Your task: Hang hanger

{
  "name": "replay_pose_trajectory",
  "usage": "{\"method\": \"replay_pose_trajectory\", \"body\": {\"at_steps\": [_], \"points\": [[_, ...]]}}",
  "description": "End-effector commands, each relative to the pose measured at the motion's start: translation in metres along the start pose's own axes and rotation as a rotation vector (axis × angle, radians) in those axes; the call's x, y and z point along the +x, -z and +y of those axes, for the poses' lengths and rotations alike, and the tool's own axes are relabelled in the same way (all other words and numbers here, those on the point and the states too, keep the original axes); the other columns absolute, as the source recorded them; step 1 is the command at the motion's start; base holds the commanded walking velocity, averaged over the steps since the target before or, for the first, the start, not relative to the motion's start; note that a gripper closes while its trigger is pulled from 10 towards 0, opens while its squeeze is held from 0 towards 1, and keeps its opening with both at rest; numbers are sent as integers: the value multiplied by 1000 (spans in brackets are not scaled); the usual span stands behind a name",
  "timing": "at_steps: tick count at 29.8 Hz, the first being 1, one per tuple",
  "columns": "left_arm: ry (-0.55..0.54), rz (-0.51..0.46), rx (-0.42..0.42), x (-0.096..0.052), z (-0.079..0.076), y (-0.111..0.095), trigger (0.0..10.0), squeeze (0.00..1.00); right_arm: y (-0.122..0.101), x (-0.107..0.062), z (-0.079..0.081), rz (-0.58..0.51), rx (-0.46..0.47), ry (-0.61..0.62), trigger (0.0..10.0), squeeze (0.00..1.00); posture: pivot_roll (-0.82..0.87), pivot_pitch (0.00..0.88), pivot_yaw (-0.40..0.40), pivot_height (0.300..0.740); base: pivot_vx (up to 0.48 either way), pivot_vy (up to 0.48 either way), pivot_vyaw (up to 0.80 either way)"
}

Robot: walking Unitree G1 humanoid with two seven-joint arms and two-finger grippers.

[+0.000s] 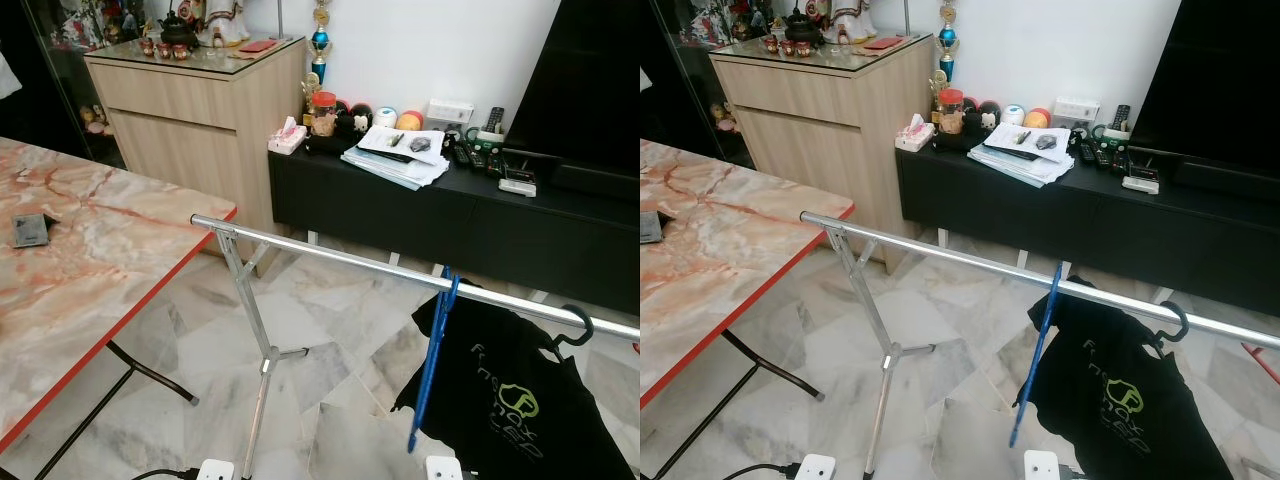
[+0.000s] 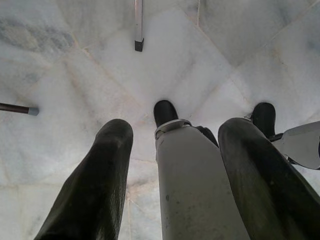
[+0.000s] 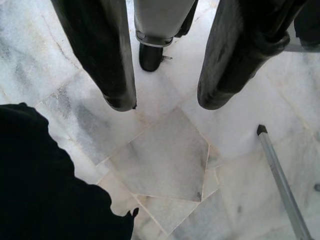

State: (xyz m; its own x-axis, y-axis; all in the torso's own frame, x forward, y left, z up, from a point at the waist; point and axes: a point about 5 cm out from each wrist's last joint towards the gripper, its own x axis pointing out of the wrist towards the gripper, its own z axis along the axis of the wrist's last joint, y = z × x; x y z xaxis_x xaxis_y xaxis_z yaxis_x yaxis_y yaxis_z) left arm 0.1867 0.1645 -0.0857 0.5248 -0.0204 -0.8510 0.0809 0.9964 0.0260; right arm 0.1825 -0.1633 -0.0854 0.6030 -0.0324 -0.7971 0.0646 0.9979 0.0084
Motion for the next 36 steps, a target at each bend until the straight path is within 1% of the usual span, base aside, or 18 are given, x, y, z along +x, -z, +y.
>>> {"method": "replay_pose_trajectory", "body": {"at_steps": [1,6,13,15,18,36], "points": [[-1,12,17,0,1,2,10000,0,-2,0,-3,-9,11,1,10000,0,10,0,10,740,0,0,0],[-1,9,20,0,1,1,10000,0,-2,0,0,-23,-11,-7,10000,0,14,0,10,740,0,0,0],[-4,8,18,0,2,1,10000,0,-3,0,7,-35,-10,-27,10000,0,13,0,13,740,0,0,0],[-3,8,17,0,2,1,10000,0,-3,0,6,-36,-9,-29,10000,0,14,0,13,740,0,0,0],[-2,8,16,0,2,1,10000,0,-3,0,3,-32,-5,-32,10000,0,14,0,14,740,-246,0,0],[-2,6,8,0,2,1,10000,0,-5,1,-2,-30,-18,-30,10000,0,18,0,14,740,-278,0,0]]}}
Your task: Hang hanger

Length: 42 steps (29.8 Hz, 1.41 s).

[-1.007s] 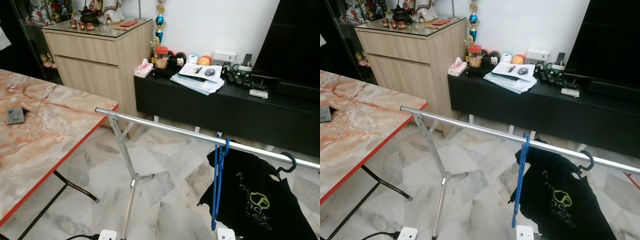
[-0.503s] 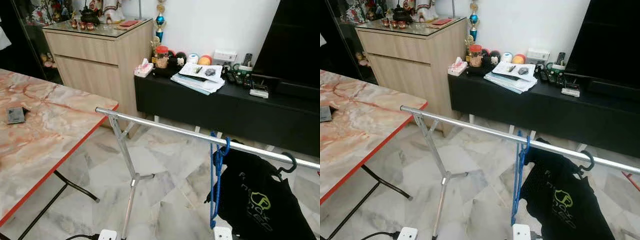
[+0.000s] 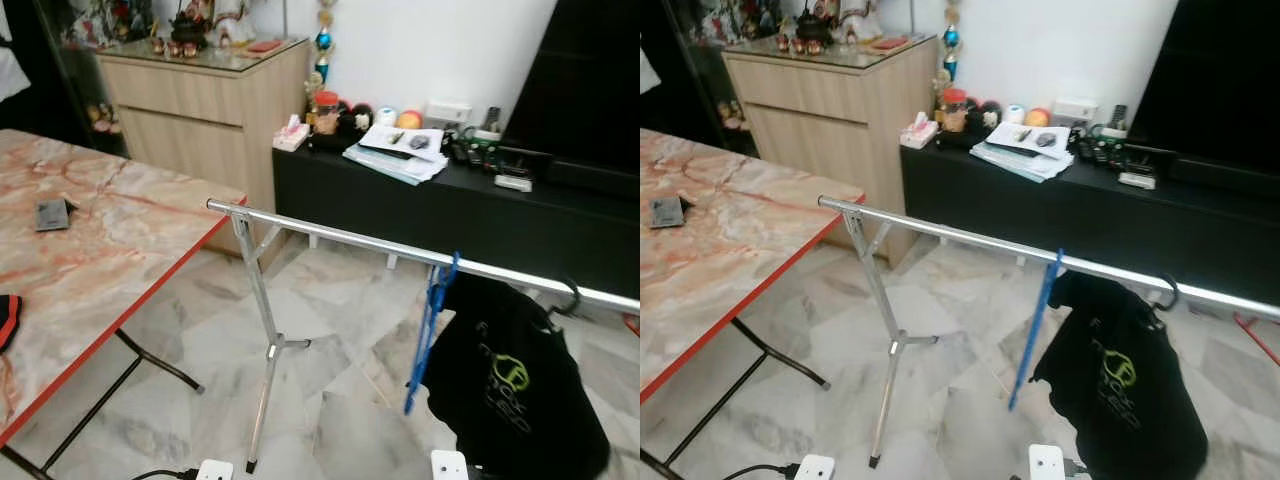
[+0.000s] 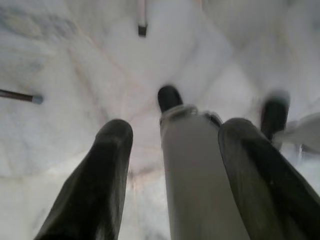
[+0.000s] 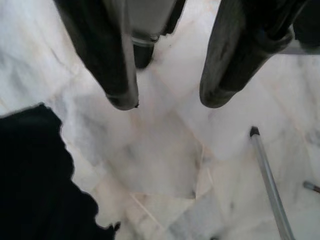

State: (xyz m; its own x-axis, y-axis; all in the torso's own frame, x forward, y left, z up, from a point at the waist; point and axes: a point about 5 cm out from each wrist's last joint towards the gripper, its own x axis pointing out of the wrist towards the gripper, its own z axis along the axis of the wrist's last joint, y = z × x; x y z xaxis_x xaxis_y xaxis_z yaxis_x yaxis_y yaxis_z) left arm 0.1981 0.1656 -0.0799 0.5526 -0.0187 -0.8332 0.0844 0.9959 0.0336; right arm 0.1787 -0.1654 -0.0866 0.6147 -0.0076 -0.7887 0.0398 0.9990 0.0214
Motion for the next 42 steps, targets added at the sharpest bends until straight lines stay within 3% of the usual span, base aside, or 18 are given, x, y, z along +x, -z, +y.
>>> {"method": "replay_pose_trajectory", "body": {"at_steps": [1,17,29,42], "points": [[2,39,0,-2,-1,14,10000,0,-9,2,1,-18,-7,-4,10000,0,18,0,14,740,-281,0,0],[5,40,3,-2,-1,14,10000,0,-10,2,0,-17,-6,-4,10000,0,18,0,14,740,-283,0,0],[3,42,10,-2,-1,14,10000,0,-9,2,1,-9,5,-5,10000,0,19,0,15,740,0,0,0],[-1,42,-3,-2,-2,16,10000,0,-6,2,0,9,-4,-10,10000,0,36,0,14,740,0,0,-731]]}}
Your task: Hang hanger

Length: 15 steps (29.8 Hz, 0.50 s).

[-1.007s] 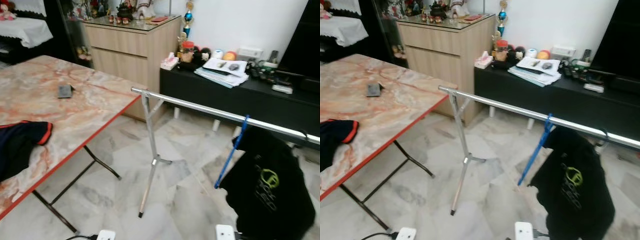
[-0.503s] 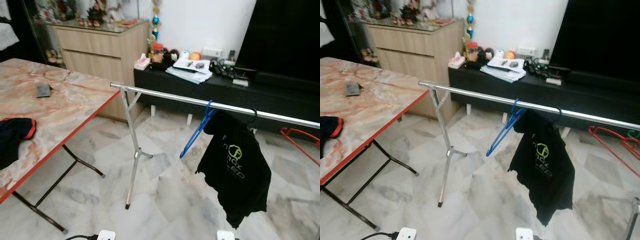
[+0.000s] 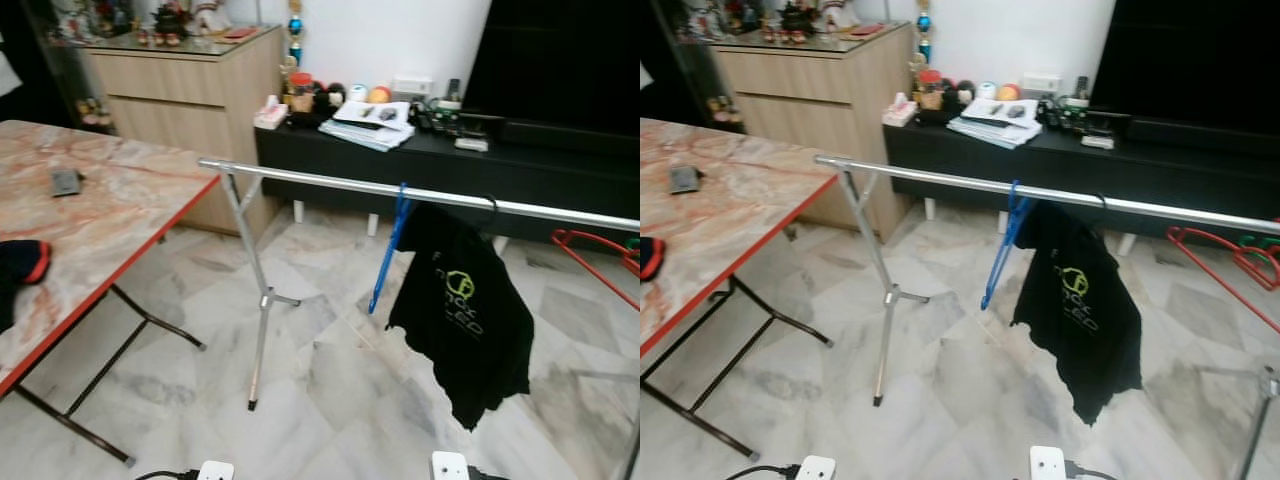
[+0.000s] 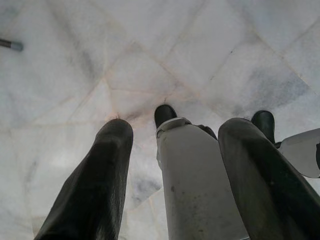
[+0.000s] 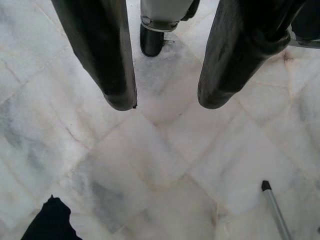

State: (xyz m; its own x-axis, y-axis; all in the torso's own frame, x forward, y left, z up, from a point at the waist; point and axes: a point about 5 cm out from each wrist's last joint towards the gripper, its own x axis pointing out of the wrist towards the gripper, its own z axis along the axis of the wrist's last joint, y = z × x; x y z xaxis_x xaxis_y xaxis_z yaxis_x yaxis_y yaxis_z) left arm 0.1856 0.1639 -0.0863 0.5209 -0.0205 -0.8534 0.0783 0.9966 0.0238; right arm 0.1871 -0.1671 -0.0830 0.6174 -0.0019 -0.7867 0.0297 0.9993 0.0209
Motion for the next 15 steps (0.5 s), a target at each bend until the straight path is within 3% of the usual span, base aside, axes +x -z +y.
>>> {"method": "replay_pose_trajectory", "body": {"at_steps": [1,4,9,15], "points": [[-8,6,15,0,1,2,10000,0,3,0,2,12,4,-5,10000,0,37,0,15,740,0,0,-800],[-8,9,45,0,2,2,10000,0,3,0,2,12,3,-6,10000,0,39,0,15,740,0,0,-800],[-12,10,70,0,3,2,10000,0,3,0,3,13,-1,-10,10000,0,39,0,19,740,0,-414,-800],[-13,12,50,0,3,2,10000,0,4,0,4,14,-2,-12,10000,0,37,0,21,740,0,0,-800]]}}
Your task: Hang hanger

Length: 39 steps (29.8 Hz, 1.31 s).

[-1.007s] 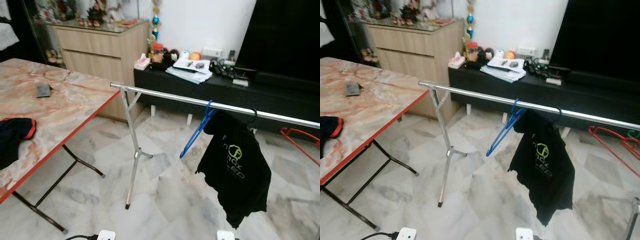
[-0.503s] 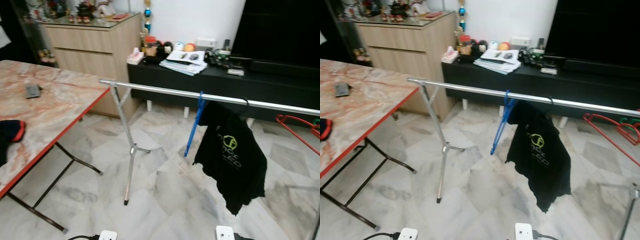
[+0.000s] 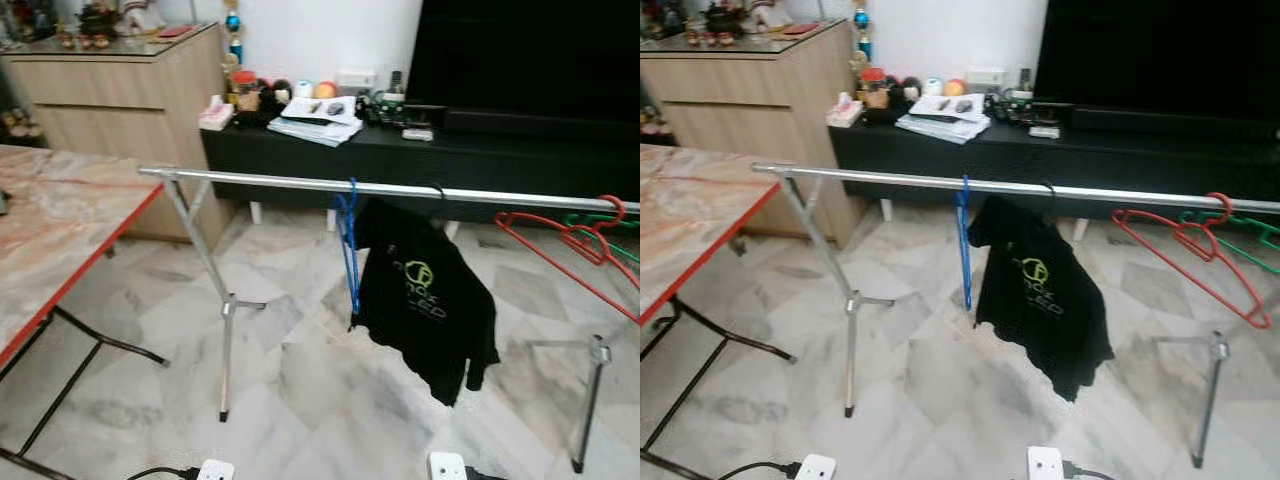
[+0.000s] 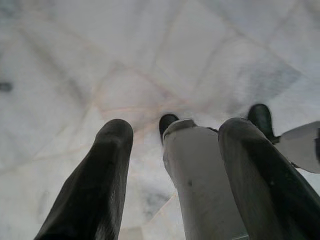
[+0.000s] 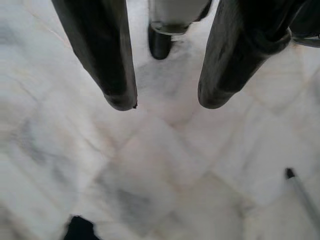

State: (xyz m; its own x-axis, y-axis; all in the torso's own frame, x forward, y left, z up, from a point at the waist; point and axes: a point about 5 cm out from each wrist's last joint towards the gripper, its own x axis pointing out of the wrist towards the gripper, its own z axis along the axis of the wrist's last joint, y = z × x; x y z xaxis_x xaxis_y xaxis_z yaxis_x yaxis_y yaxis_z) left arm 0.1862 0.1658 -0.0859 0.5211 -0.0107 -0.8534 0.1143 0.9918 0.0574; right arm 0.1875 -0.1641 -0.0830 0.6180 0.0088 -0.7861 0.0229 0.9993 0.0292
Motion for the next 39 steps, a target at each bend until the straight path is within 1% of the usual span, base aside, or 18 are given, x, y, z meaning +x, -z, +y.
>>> {"method": "replay_pose_trajectory", "body": {"at_steps": [1,6,10,12,14,17,25,39], "points": [[-3,10,2,0,1,3,10000,0,4,-1,1,15,-2,-1,10000,0,37,0,21,740,0,0,-800],[-1,8,9,0,1,2,10000,0,3,0,1,15,1,2,10000,0,33,0,23,740,0,0,-800],[0,7,38,0,2,1,10000,0,3,0,1,14,5,4,10000,0,32,0,23,740,0,0,-800],[-1,8,37,0,2,1,10000,0,3,0,1,14,5,5,10000,0,31,0,23,740,0,-281,-800],[-5,11,1,0,1,2,10000,0,3,0,1,14,7,8,10000,0,30,0,23,740,0,0,-800],[0,6,7,0,1,1,10000,0,2,0,0,14,9,10,10000,0,30,0,23,740,0,0,-800],[1,-3,-18,0,1,0,10000,0,1,0,0,12,14,13,10000,0,26,0,25,740,0,0,-800],[-3,-9,-16,0,2,-1,10000,0,1,0,1,11,18,16,10000,0,26,0,28,740,0,0,-800]]}}
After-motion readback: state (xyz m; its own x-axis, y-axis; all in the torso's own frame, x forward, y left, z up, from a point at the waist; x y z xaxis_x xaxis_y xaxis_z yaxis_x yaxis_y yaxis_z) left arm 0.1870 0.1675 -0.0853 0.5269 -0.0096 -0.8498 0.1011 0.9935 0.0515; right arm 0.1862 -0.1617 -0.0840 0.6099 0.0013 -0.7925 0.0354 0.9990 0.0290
